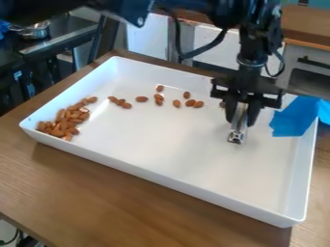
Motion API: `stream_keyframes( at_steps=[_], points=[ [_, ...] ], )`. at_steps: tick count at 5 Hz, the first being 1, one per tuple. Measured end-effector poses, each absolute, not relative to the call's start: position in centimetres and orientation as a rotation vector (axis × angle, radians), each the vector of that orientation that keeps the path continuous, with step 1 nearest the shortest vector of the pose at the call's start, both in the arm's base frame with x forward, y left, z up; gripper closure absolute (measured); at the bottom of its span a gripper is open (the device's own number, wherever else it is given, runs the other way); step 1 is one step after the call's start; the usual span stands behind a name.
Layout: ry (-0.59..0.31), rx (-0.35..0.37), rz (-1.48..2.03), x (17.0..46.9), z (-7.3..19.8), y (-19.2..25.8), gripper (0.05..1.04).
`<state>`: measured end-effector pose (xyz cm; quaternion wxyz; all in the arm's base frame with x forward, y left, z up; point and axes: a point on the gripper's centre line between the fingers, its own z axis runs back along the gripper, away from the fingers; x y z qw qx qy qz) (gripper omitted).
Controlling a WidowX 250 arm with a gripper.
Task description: Sweep into pile
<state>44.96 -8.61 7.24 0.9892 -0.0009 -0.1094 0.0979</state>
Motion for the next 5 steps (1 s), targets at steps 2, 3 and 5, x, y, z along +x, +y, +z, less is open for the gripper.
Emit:
stream_keyframes(
  at_steps=[2, 3, 5],
  points=[
    [-0.217, 0.013, 0.197, 45.1, 6.3, -7.6, 0.704],
    [-0.201, 0.003, 0.218, 45.0, 5.8, -5.6, 0.704],
    [-0.183, -0.024, 0.287, 44.3, 5.8, -0.3, 0.704]
  ],
)
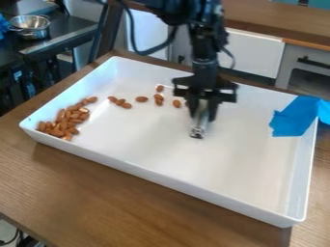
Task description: Sweep into pile
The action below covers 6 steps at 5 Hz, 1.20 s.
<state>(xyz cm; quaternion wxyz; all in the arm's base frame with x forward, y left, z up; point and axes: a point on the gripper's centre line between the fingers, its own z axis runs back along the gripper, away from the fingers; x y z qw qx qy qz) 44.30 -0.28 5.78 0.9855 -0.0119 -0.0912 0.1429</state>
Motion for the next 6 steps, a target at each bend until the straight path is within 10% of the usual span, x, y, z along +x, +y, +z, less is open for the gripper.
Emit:
stream_keyframes(
  at_steps=[6],
  points=[
    [-0.225, -0.069, 0.915, 45.4, 6.8, 8.5, 0.704]
  ],
)
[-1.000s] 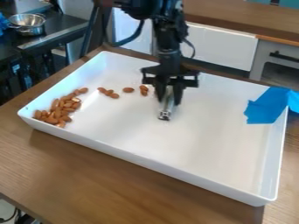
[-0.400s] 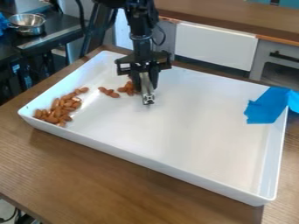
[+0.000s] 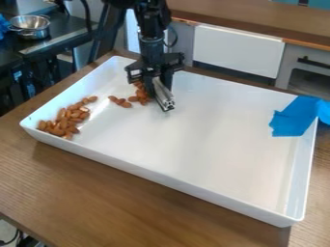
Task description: Sweep into pile
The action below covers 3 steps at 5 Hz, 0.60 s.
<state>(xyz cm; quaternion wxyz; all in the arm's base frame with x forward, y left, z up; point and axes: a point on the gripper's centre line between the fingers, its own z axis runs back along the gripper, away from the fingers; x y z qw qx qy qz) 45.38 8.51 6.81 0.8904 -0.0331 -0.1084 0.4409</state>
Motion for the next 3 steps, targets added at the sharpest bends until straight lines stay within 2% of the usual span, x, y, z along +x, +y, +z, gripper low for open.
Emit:
stream_keyframes(
  at_steps=[2, 3],
  points=[
    [-0.226, -0.099, 1.067, 44.4, 6.3, 9.0, 0.704],
    [-0.226, -0.093, 1.107, 42.0, 6.1, 9.3, 0.704]
  ],
)
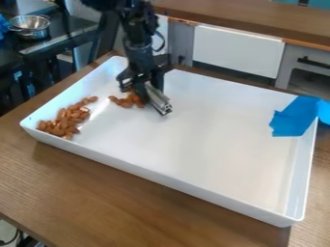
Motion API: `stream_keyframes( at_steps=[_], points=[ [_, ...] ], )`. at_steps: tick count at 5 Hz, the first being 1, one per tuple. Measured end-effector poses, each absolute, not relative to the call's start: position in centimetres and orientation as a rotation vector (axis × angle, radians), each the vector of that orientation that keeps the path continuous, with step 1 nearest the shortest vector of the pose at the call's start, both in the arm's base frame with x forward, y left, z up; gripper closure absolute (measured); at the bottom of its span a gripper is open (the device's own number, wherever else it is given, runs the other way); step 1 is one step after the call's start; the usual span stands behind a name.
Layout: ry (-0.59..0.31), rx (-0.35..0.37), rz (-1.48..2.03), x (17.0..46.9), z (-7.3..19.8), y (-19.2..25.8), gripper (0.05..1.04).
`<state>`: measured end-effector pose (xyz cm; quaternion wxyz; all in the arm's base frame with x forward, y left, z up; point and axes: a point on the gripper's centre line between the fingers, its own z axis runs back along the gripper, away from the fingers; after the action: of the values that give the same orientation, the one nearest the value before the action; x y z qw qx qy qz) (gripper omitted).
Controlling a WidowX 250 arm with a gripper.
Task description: Sweep into pile
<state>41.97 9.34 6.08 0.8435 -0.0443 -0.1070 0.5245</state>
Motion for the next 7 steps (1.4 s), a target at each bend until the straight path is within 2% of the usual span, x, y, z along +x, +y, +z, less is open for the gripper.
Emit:
stream_keyframes(
  at_steps=[3, 6, 7],
  points=[
    [-0.22, -0.087, 1.253, 36.1, 6.0, 12.4, 0.704],
    [-0.181, -0.079, 1.254, 30.0, 6.0, 12.4, 0.704],
    [-0.188, -0.085, 1.26, 30.2, 6.0, 12.3, 0.704]
  ],
)
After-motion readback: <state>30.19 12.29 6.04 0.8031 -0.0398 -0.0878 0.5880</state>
